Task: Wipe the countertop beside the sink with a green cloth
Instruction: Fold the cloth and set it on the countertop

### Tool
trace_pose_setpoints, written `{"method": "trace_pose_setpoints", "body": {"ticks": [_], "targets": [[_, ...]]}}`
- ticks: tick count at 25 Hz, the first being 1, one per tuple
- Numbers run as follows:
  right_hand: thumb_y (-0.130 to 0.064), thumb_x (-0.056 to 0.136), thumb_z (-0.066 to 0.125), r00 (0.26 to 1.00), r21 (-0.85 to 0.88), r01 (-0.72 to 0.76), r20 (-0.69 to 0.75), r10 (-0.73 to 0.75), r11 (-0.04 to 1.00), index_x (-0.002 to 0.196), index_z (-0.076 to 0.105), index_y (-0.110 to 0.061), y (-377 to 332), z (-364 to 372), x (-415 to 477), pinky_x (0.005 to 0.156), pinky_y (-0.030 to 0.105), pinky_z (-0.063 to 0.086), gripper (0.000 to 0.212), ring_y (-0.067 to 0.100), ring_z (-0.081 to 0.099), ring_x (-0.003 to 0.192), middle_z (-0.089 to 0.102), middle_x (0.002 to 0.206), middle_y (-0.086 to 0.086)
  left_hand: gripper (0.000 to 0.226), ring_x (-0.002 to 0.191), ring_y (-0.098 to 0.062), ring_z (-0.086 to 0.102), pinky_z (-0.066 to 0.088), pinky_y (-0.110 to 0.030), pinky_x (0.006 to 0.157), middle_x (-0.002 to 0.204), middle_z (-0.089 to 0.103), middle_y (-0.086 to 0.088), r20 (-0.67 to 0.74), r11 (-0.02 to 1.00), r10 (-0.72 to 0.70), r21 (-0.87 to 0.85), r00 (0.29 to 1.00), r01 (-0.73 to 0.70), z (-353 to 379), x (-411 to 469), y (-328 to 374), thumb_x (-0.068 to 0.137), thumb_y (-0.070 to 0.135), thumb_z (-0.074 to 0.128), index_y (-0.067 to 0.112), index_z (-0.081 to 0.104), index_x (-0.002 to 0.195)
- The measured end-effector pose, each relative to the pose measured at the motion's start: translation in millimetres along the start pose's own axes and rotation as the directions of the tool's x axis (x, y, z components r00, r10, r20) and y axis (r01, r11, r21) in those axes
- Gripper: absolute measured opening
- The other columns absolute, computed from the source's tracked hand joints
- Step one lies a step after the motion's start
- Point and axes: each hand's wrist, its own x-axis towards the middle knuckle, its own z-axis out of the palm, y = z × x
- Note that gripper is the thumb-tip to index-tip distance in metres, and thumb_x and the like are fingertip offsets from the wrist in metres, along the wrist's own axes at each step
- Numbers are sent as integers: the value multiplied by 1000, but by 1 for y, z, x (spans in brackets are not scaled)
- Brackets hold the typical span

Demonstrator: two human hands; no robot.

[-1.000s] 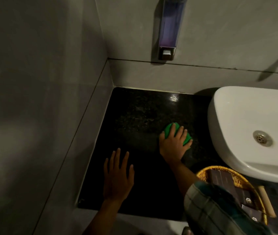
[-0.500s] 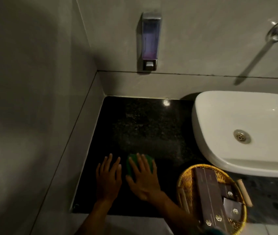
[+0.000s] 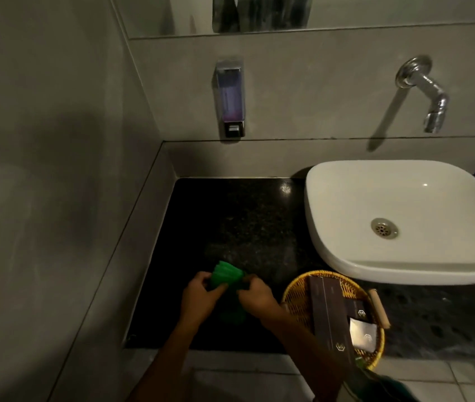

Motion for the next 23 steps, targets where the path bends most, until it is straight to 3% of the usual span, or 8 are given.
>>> {"method": "trace_pose_setpoints", "body": {"ticks": [3,6,10,12,15,18,20,23], "targets": [[-21,89,59,990,69,131,37,-134,989,128,48,-10,-11,-32,-10,99,39,47,41,32,55,116,54,129,19,27,88,-29,69,59,-38,70,102,70,-20,-85,975,33,-216,996,-50,-5,-6,27,79,12,74,4,64,102],[-29,89,61,956,91,292,1,-294,952,136,36,-12,-20,-73,-22,103,45,43,56,37,48,121,42,133,21,9,66,-14,71,56,-23,51,94,71,-18,-117,887,21,-457,993,-72,0,-14,63,82,10,70,12,65,89],[-34,86,67,935,307,316,62,-350,898,143,21,-18,-5,-130,-39,97,39,49,75,30,55,118,49,136,14,13,82,-26,73,59,-35,64,94,76,-11,-38,754,41,-655,998,-56,32,-41,96,85,22,66,18,69,97],[-31,85,68,916,339,363,43,-399,868,138,27,-18,9,-158,-38,92,35,52,68,24,59,111,54,132,12,16,84,-26,74,60,-34,62,94,77,-9,-56,737,67,-670,996,-88,55,-52,113,84,25,68,18,69,98],[-28,83,70,903,200,429,-98,-418,881,128,33,-17,17,-181,-26,78,31,55,60,26,62,102,59,124,13,24,81,-23,74,59,-30,59,92,76,-8,-152,824,16,-557,988,-99,84,-58,131,81,28,73,17,66,101],[-17,82,66,887,46,462,-30,-461,886,117,38,-13,12,-173,-7,65,39,59,45,33,62,90,55,117,20,34,87,-20,69,57,-32,64,101,70,-6,-113,858,-74,-514,991,5,87,-53,125,82,18,72,21,54,111],[-13,84,61,899,-28,436,73,-433,900,110,52,-7,9,-154,8,83,49,55,28,38,60,100,49,123,23,49,90,-18,66,55,-32,64,105,65,-7,-118,861,-93,-509,989,20,80,-46,112,82,4,69,25,42,116],[-12,87,57,922,-106,381,123,-368,918,107,63,-6,9,-123,28,97,38,46,22,36,56,111,47,130,23,38,91,-21,65,56,-37,76,115,63,-19,-153,915,-55,-402,987,-11,73,-29,88,83,-3,64,21,50,108]]}}
